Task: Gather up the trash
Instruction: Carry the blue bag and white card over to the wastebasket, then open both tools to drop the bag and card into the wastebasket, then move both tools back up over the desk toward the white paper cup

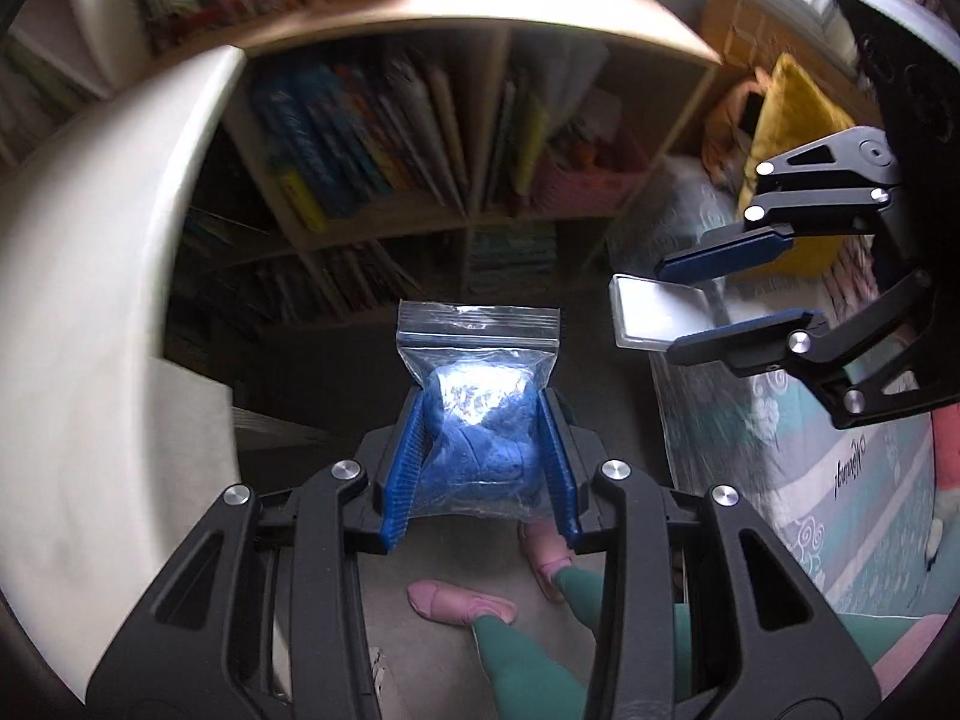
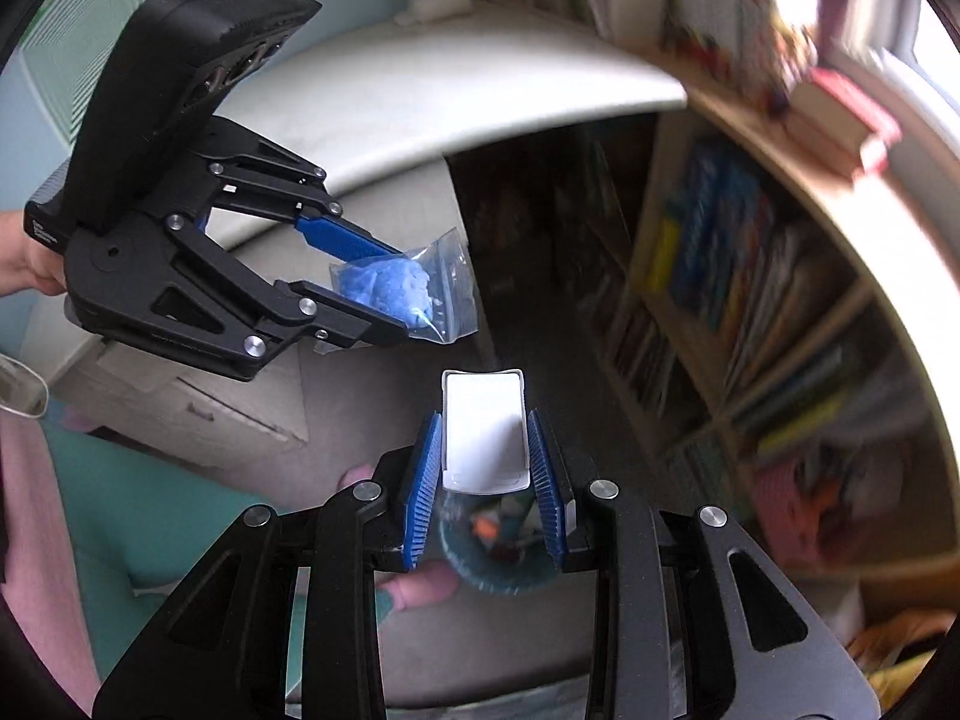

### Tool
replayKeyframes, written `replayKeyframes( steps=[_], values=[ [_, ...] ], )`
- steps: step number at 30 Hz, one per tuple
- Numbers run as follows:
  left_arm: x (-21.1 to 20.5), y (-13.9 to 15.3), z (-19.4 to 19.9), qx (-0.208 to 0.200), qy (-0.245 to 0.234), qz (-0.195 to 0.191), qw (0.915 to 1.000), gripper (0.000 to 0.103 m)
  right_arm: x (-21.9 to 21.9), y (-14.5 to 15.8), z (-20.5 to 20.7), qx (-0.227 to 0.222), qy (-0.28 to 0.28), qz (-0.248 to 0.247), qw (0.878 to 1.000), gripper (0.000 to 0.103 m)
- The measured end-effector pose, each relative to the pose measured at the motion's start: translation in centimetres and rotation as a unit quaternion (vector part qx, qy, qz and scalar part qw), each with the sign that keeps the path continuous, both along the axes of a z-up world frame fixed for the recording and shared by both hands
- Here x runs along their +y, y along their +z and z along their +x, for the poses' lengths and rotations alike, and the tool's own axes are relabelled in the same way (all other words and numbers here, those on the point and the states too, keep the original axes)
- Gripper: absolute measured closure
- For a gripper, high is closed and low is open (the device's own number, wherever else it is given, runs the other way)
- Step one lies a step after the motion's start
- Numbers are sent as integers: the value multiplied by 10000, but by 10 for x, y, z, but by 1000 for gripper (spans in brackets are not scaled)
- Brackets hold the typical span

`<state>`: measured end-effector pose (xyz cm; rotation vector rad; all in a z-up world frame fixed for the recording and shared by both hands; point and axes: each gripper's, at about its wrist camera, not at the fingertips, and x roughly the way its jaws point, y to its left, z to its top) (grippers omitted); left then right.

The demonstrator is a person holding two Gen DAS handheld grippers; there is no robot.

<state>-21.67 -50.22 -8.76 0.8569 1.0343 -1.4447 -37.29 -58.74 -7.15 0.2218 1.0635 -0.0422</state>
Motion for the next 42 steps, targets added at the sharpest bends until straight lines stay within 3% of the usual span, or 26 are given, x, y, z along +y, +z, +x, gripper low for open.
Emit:
replayKeyframes(
  steps=[4,13,25,27,28,30,42],
  values=[
    [-14,-30,-16,384,-16,332,9987,68,-1,-20,-24,111,-164,177,9996,72],
    [-32,-71,-50,453,-229,766,9958,68,-10,-53,-46,249,-458,498,9974,72],
    [-50,-104,-62,509,-241,1135,9919,67,-20,-89,-54,463,-641,738,9941,70],
    [-53,-108,-62,509,-202,1173,9916,55,-21,-92,-55,475,-691,761,9936,70],
    [-54,-108,-63,512,-222,1168,9916,52,-22,-93,-55,478,-714,775,9933,64],
    [-55,-109,-64,461,-285,1148,9919,52,-23,-95,-56,506,-749,787,9928,58],
    [-47,-97,-51,411,-85,1040,9937,47,-30,-88,-63,531,-828,738,9924,57]
  ],
)
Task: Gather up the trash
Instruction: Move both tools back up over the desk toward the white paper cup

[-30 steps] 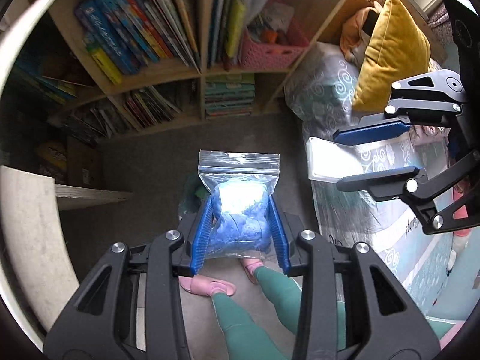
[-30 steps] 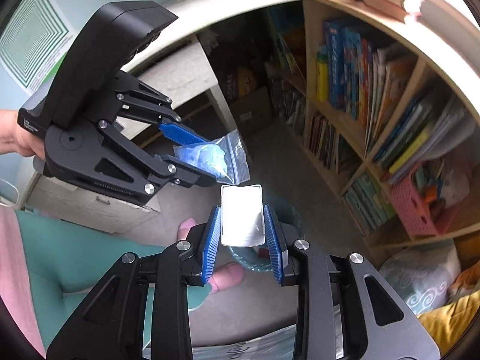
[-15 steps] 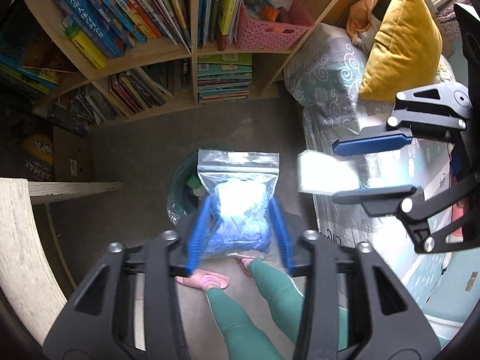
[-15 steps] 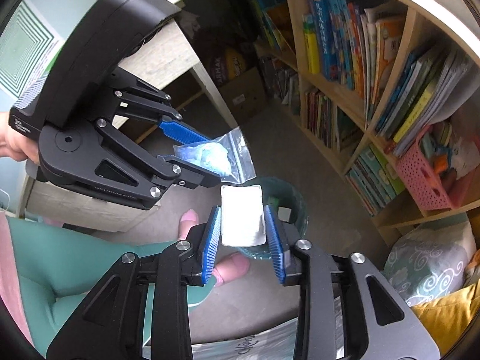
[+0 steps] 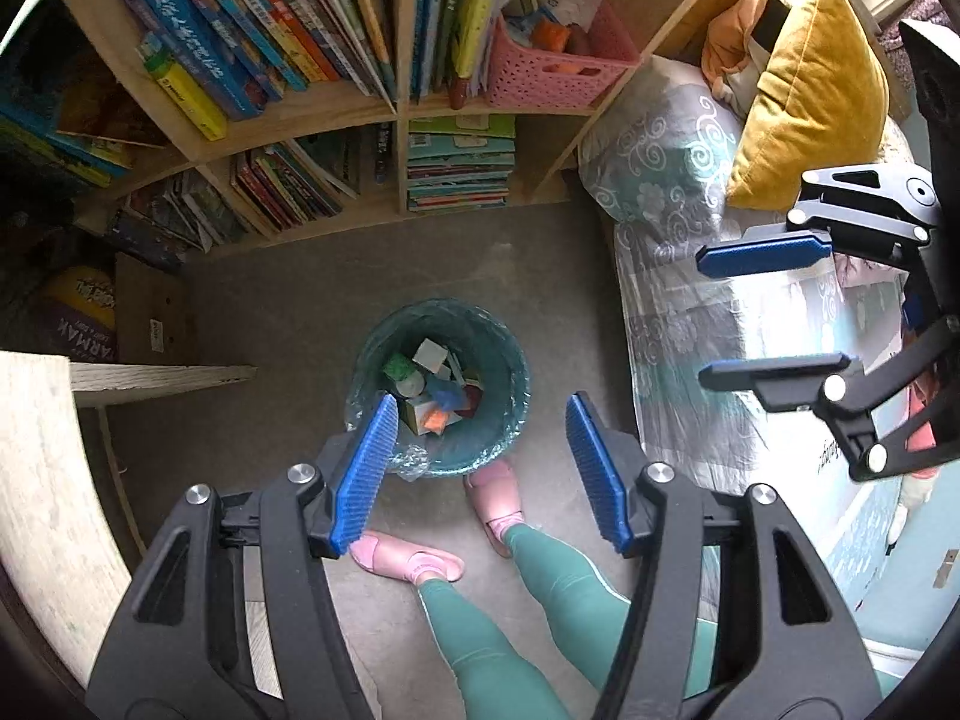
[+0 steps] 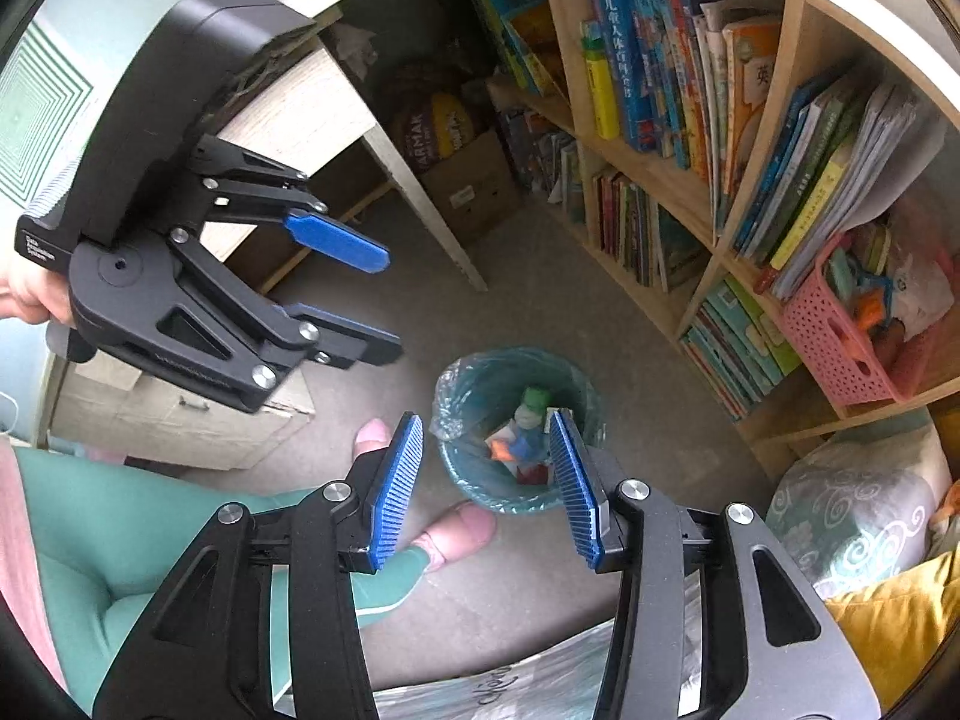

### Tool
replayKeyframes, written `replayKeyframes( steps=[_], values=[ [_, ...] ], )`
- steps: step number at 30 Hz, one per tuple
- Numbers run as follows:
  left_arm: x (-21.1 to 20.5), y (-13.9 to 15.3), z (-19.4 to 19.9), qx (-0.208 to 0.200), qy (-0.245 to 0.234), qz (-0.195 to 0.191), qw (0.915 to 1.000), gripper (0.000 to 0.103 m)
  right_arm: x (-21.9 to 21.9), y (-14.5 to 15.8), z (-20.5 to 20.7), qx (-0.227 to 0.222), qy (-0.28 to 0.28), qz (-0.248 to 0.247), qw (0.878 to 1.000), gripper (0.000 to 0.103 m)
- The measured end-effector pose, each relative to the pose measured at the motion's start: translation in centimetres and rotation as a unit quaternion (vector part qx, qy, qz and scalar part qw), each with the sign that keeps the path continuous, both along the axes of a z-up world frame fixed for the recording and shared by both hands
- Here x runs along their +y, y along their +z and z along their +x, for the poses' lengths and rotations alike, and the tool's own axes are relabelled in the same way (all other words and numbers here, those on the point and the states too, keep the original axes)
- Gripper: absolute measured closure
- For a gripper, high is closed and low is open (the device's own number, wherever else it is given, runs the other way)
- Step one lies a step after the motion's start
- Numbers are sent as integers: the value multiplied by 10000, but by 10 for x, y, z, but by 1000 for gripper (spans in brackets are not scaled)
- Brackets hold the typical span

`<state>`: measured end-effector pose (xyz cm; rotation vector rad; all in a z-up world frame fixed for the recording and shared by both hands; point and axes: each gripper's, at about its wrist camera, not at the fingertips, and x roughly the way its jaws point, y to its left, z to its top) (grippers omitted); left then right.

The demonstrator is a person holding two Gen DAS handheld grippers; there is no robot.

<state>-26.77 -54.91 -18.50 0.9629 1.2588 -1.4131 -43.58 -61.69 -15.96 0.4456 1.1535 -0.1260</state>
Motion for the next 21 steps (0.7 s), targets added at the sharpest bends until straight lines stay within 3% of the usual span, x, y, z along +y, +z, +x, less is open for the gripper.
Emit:
replayKeyframes(
  steps=[12,13,18,21],
  values=[
    [32,66,55,-344,604,-614,9957,43,-1,57,51,-493,454,-295,9973,53],
    [37,75,64,-382,701,-687,9944,42,1,65,60,-573,526,-351,9964,47],
    [61,112,108,-685,1084,-1044,9862,36,12,105,115,-955,933,-581,9893,41],
    [82,131,139,-1097,1335,-1289,9765,25,22,123,148,-1057,1175,-726,9848,38]
  ],
)
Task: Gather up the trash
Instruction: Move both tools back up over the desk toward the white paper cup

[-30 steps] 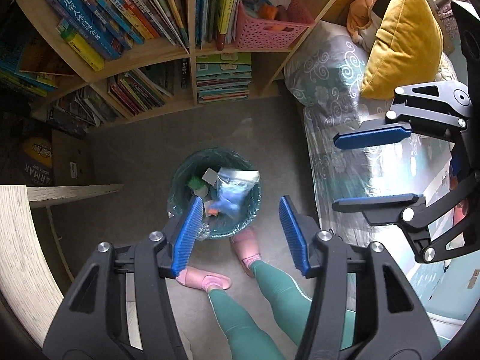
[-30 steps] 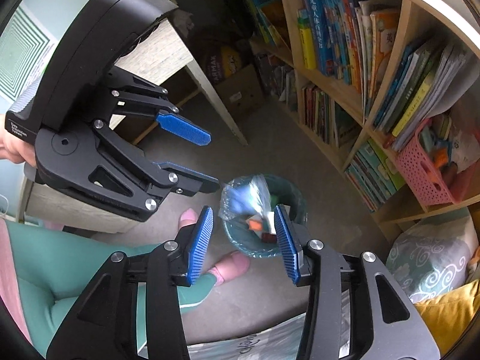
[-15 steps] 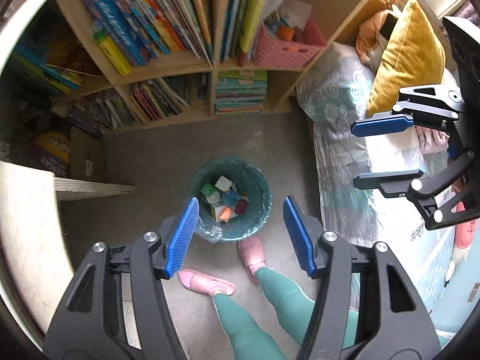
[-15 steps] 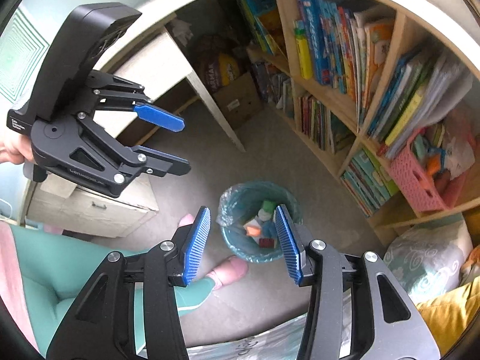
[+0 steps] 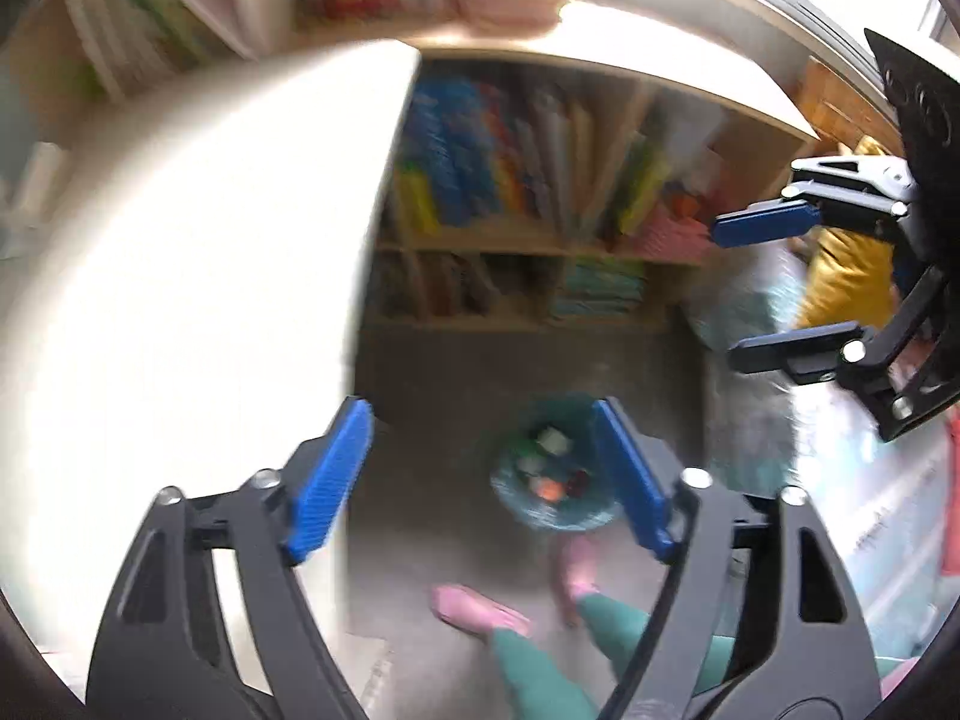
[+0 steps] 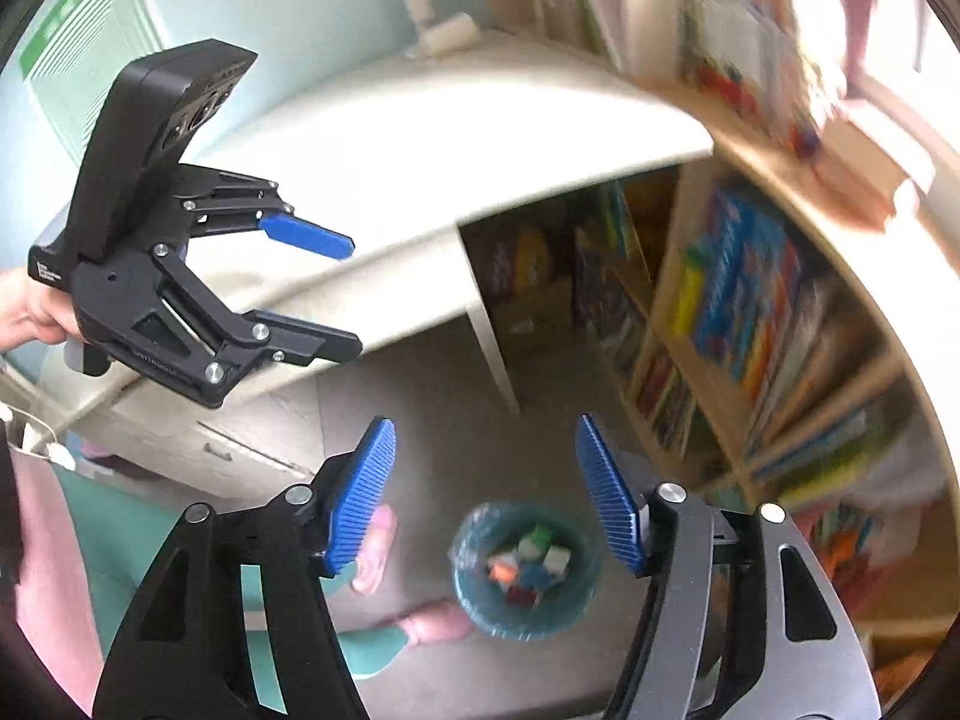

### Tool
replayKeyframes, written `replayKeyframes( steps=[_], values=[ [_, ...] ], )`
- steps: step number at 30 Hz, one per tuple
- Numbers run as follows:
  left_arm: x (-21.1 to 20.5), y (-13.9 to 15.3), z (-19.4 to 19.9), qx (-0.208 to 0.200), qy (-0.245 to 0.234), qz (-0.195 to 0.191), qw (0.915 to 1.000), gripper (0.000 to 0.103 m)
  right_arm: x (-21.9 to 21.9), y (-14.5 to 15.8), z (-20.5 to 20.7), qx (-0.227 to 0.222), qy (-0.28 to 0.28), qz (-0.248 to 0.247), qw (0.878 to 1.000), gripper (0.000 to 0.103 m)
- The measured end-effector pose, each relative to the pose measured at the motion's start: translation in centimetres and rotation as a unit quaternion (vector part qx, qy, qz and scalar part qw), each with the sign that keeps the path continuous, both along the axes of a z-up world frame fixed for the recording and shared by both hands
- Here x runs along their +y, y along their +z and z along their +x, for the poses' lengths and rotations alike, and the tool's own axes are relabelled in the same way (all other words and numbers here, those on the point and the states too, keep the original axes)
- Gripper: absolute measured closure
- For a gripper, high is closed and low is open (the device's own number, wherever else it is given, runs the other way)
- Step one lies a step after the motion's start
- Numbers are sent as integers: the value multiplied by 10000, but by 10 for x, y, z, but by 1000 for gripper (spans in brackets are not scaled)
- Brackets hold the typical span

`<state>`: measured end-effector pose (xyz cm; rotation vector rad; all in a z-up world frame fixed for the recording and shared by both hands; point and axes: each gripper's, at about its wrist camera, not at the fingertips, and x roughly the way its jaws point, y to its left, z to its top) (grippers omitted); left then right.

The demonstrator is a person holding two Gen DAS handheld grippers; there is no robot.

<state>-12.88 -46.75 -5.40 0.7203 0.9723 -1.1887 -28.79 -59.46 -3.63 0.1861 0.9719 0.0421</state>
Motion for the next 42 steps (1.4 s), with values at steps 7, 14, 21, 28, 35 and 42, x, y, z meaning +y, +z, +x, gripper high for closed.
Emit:
replayKeyframes(
  steps=[7,14,21,28,35,42],
  values=[
    [53,21,68,-238,717,-263,9968,15,33,36,81,-203,554,-310,9978,26],
    [98,34,125,-289,1307,-393,9902,7,67,55,158,-328,824,-358,9954,14],
    [131,35,172,-211,1686,-350,9848,7,89,59,219,-373,1006,-297,9938,12],
    [139,28,206,-68,2123,-310,9767,7,87,50,275,-255,1290,-328,9908,12],
    [126,15,254,131,2829,-233,9588,7,55,26,360,-143,1804,-146,9834,12],
    [89,11,319,83,3266,-110,9451,7,7,19,464,-346,2253,-153,9735,12]
  ],
)
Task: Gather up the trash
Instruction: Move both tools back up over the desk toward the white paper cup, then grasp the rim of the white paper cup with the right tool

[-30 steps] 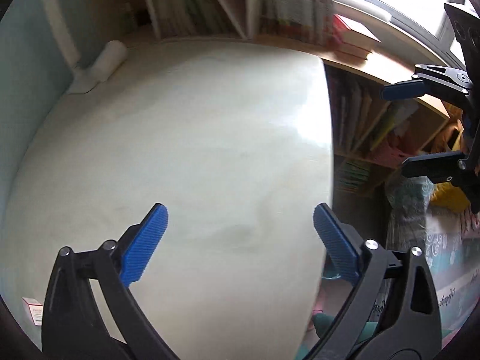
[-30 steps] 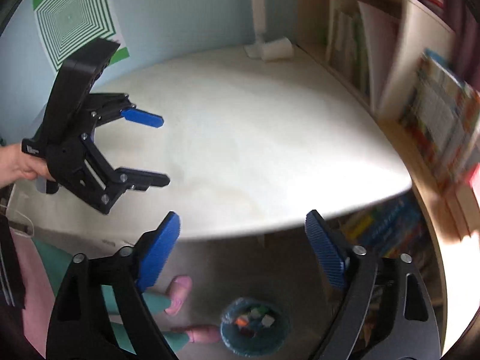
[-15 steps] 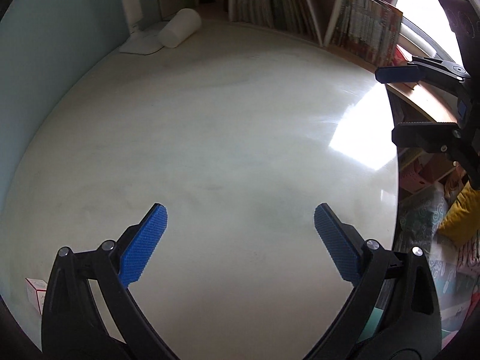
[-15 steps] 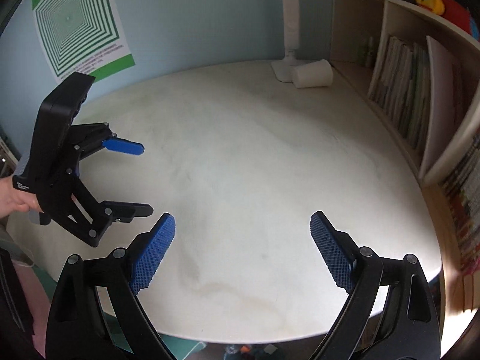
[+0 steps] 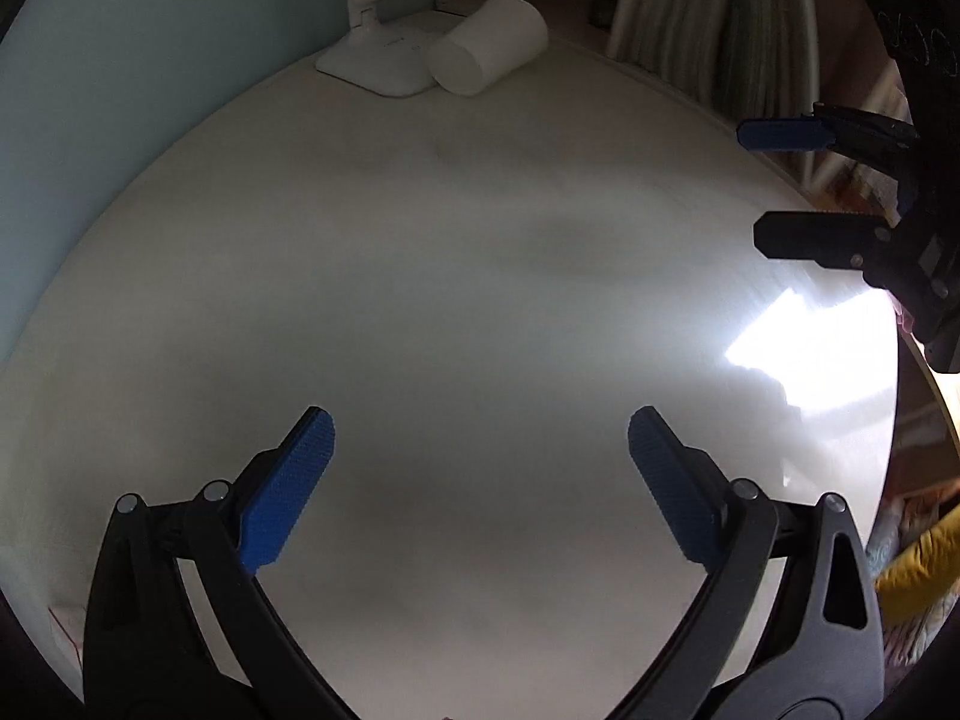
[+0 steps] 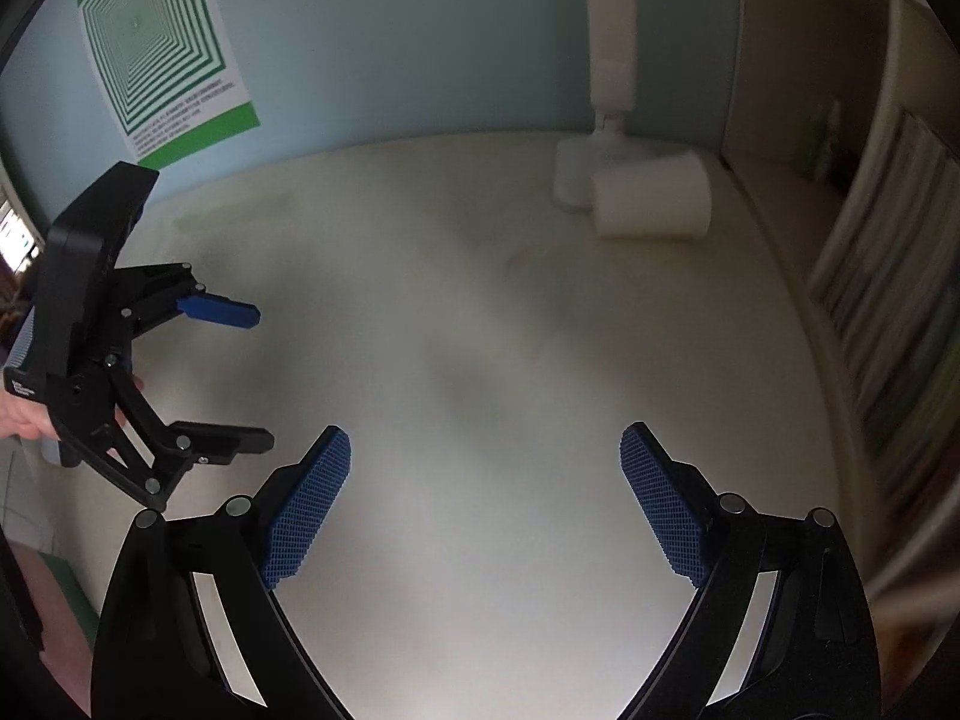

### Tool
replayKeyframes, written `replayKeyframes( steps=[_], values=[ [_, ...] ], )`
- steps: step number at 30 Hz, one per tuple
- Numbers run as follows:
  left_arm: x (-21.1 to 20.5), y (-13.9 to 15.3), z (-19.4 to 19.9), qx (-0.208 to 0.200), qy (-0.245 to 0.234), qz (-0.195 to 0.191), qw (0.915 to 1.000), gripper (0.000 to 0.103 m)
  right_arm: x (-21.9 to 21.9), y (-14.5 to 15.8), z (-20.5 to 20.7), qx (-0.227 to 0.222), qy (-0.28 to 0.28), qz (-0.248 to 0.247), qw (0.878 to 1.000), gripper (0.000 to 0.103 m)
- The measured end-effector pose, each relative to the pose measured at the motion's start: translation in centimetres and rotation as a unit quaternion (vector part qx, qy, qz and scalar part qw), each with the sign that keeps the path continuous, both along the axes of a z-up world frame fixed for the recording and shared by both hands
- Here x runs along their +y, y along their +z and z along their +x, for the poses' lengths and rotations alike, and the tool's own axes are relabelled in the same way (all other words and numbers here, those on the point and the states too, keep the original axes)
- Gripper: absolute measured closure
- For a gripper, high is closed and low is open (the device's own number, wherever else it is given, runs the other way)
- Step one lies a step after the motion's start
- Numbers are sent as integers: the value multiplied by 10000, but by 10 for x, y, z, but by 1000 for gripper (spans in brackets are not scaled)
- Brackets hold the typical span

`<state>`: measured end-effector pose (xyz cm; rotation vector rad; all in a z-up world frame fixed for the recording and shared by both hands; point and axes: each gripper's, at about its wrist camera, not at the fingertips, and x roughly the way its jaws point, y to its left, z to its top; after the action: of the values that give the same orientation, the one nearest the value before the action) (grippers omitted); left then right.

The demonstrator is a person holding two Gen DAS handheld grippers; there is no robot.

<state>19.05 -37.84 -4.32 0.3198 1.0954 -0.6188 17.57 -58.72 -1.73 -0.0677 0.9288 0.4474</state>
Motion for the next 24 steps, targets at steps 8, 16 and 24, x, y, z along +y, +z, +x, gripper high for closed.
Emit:
replayKeyframes(
  steps=[8,16,24],
  values=[
    [-34,2,77,66,296,-51,9995,7,-27,-1,92,-92,396,-81,9991,12],
    [-45,-11,146,132,543,54,9984,7,-40,-16,163,-69,571,17,9983,12],
    [-20,-24,176,178,960,125,9951,7,-22,-28,193,75,941,401,9947,13]
  ],
)
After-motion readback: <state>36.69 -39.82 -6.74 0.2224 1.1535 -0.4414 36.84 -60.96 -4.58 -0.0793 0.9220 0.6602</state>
